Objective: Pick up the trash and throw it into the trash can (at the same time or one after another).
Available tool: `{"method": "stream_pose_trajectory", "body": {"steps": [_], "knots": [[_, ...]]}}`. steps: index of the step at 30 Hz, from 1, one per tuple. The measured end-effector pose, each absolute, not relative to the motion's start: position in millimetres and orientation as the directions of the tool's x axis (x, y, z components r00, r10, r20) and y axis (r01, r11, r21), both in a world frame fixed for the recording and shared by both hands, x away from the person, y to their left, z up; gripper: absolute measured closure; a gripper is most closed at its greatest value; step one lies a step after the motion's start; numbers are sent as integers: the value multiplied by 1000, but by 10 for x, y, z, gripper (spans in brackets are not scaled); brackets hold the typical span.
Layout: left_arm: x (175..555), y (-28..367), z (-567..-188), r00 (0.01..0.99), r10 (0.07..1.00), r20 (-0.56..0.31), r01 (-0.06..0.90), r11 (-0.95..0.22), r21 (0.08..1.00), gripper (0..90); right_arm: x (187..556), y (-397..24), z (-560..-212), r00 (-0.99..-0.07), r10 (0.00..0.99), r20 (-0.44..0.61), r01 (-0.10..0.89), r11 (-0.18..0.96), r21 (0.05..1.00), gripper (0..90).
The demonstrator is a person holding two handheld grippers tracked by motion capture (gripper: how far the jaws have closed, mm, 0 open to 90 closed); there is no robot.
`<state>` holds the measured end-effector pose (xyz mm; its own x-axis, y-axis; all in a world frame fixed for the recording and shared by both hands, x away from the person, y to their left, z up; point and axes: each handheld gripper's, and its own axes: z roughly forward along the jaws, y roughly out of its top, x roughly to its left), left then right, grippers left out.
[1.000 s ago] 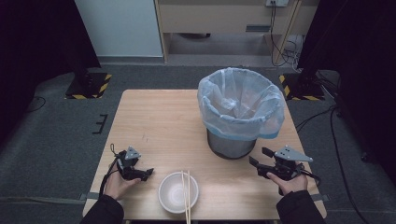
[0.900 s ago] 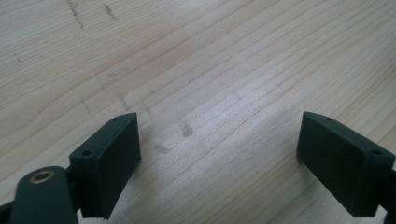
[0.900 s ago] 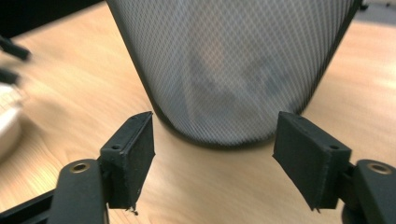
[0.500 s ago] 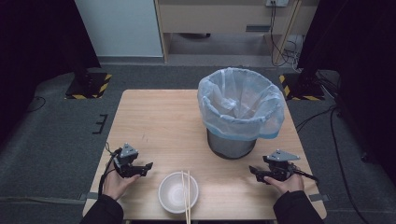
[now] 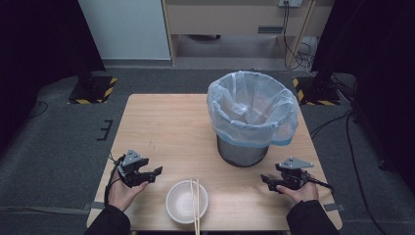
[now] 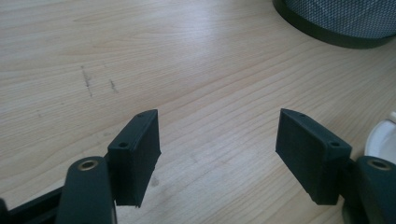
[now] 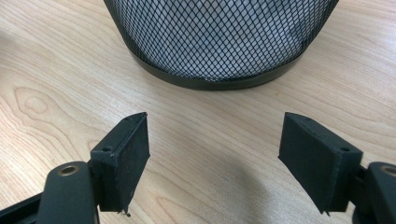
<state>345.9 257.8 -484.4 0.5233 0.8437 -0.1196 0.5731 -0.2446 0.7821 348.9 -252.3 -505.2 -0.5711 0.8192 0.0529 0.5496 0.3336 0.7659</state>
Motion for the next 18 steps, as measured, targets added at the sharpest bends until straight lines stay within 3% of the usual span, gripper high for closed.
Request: {"method": "stream_pose_trajectory", "body": {"steps": [18], "knots": [[3017, 2100, -4544, 583, 790, -191, 549, -209, 809, 466, 3487, -2526, -5049, -571, 819, 55, 551, 333, 765, 246]]}}
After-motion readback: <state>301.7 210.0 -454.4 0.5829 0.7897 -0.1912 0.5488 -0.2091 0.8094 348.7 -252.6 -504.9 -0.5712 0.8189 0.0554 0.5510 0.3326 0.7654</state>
